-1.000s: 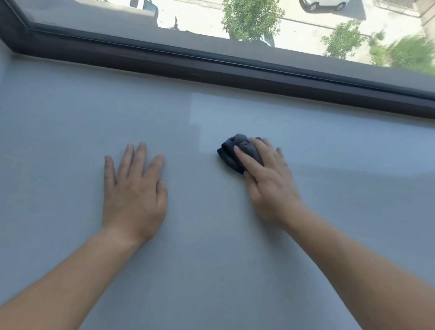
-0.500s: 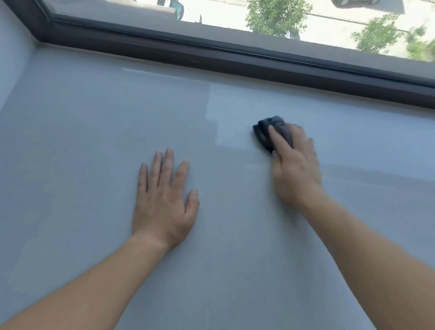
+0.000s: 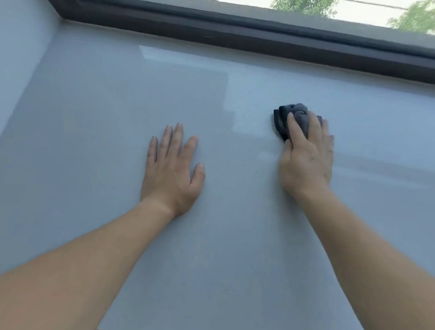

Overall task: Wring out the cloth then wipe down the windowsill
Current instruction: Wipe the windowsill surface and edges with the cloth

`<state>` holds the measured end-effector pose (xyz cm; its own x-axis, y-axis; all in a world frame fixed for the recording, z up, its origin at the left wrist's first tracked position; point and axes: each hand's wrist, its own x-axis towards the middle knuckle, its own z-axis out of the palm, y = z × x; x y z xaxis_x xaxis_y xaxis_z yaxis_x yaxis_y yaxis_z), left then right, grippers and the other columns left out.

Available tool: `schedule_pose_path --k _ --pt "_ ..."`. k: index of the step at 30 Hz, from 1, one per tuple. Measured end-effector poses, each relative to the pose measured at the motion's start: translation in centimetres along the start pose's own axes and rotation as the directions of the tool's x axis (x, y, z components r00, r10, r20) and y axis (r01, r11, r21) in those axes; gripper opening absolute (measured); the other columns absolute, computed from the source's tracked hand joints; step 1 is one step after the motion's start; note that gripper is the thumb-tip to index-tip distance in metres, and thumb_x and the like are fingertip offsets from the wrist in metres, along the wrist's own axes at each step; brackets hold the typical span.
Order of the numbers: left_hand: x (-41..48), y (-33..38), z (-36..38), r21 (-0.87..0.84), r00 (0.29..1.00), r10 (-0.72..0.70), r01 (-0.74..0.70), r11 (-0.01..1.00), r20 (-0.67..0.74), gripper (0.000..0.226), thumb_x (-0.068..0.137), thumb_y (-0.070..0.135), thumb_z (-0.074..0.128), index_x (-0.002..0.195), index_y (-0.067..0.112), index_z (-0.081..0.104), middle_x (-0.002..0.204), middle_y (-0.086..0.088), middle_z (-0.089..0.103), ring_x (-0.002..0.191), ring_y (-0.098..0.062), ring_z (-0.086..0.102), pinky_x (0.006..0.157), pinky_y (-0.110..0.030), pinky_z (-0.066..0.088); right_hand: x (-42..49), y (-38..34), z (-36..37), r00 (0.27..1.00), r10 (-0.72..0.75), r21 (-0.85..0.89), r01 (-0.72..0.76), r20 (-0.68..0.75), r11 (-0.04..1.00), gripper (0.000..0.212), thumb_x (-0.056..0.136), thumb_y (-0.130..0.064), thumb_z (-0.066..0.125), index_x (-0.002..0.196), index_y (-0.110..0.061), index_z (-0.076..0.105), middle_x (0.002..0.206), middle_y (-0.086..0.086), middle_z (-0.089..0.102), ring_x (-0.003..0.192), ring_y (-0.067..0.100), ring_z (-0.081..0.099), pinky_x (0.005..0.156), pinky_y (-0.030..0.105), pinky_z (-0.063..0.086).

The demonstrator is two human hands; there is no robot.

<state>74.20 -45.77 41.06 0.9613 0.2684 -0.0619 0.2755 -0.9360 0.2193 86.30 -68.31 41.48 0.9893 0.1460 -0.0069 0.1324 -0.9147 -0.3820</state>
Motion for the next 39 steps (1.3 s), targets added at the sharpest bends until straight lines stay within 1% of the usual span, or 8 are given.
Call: schedule_pose_path --k 8,13,20,24,27,31,34,39 --pt "-0.3 0.0 -0.2 -0.017 1.0 -0.004 0.004 1.0 0.017 0.068 0.091 0.048 0.026 0.153 0.021 0.029 0.166 -0.006 0.007 0.153 -0.02 -0.002 0.123 -0.043 -0.006 -9.5 -0.3 0.3 0.891 -0.41 -0.035 0.424 0.198 0.905 0.058 0.093 -0.017 0.046 0.149 -0.031 0.041 0.163 0.003 0.023 0.151 0.03 0.013 0.123 0.051 0.006" --pt "-0.2 0.0 -0.1 -0.009 1.0 -0.008 0.008 1.0 0.015 0.069 0.089 0.05 0.026 0.153 0.022 0.028 0.166 -0.006 0.006 0.153 -0.02 -0.002 0.122 -0.044 -0.006 -5.1 0.7 -0.6 0.998 0.069 -0.005 -0.069 0.013 0.998 0.06 0.096 -0.012 0.042 0.153 -0.03 0.033 0.166 0.001 0.01 0.153 0.028 0.002 0.124 0.046 0.004" --pt "-0.5 -0.8 -0.8 -0.248 0.999 0.034 -0.027 0.968 0.023 0.065 0.089 0.043 0.032 0.149 0.019 0.036 0.165 -0.007 0.014 0.153 -0.021 0.001 0.122 -0.044 -0.008 -17.6 -3.8 1.9 0.861 -0.466 0.007 0.475 0.201 0.88 0.067 0.084 -0.012 0.044 0.148 -0.031 0.041 0.162 0.006 0.027 0.151 0.033 0.017 0.123 0.052 0.009" --pt "-5.1 -2.8 -1.4 -0.241 0.992 0.101 -0.115 0.964 -0.07 0.054 0.093 0.037 0.035 0.141 0.014 0.046 0.159 -0.011 0.031 0.151 -0.026 0.015 0.122 -0.047 -0.001 -12.5 -1.2 0.6 0.993 -0.111 -0.017 0.112 0.046 0.994 0.058 0.094 -0.012 0.046 0.148 -0.03 0.042 0.163 0.005 0.022 0.151 0.028 0.013 0.123 0.05 0.005" --pt "-10.8 -4.3 -1.2 -0.18 0.987 0.153 -0.16 0.97 -0.053 0.054 0.094 0.039 0.032 0.14 0.015 0.048 0.159 -0.013 0.031 0.15 -0.027 0.017 0.122 -0.049 -0.001 -12.9 -2.8 0.9 0.995 0.095 0.025 -0.094 -0.02 0.995 0.058 0.096 -0.015 0.042 0.151 -0.03 0.036 0.165 0.0 0.013 0.153 0.027 0.004 0.123 0.049 0.004" --pt "-14.3 -5.8 -0.6 -0.095 0.983 0.179 -0.174 0.98 0.045 0.062 0.094 0.043 0.028 0.15 0.018 0.037 0.164 -0.01 0.017 0.153 -0.025 0.007 0.122 -0.046 -0.002 -22.8 -6.0 2.3 0.931 -0.339 -0.005 0.343 0.137 0.939 0.062 0.087 -0.017 0.04 0.148 -0.028 0.042 0.163 0.004 0.022 0.152 0.032 0.011 0.122 0.053 0.01" --pt "-14.2 -5.7 -0.6 -0.051 0.983 0.174 -0.171 0.984 0.057 0.064 0.094 0.044 0.025 0.153 0.021 0.03 0.165 -0.008 0.011 0.153 -0.022 0.002 0.122 -0.045 -0.004 -24.0 -4.4 1.4 0.843 -0.477 -0.016 0.496 0.247 0.868 0.062 0.088 -0.018 0.038 0.148 -0.031 0.042 0.163 0.004 0.024 0.152 0.029 0.012 0.124 0.049 0.007" --pt "-14.2 -5.7 -0.5 -0.037 0.983 0.17 -0.168 0.985 0.073 0.066 0.094 0.046 0.02 0.155 0.023 0.024 0.166 -0.006 0.006 0.153 -0.02 -0.003 0.123 -0.045 -0.006 -17.7 -2.6 0.6 0.999 0.041 -0.015 -0.041 0.017 0.999 0.055 0.096 -0.014 0.042 0.149 -0.03 0.04 0.164 0.003 0.018 0.152 0.028 0.009 0.123 0.052 0.006"
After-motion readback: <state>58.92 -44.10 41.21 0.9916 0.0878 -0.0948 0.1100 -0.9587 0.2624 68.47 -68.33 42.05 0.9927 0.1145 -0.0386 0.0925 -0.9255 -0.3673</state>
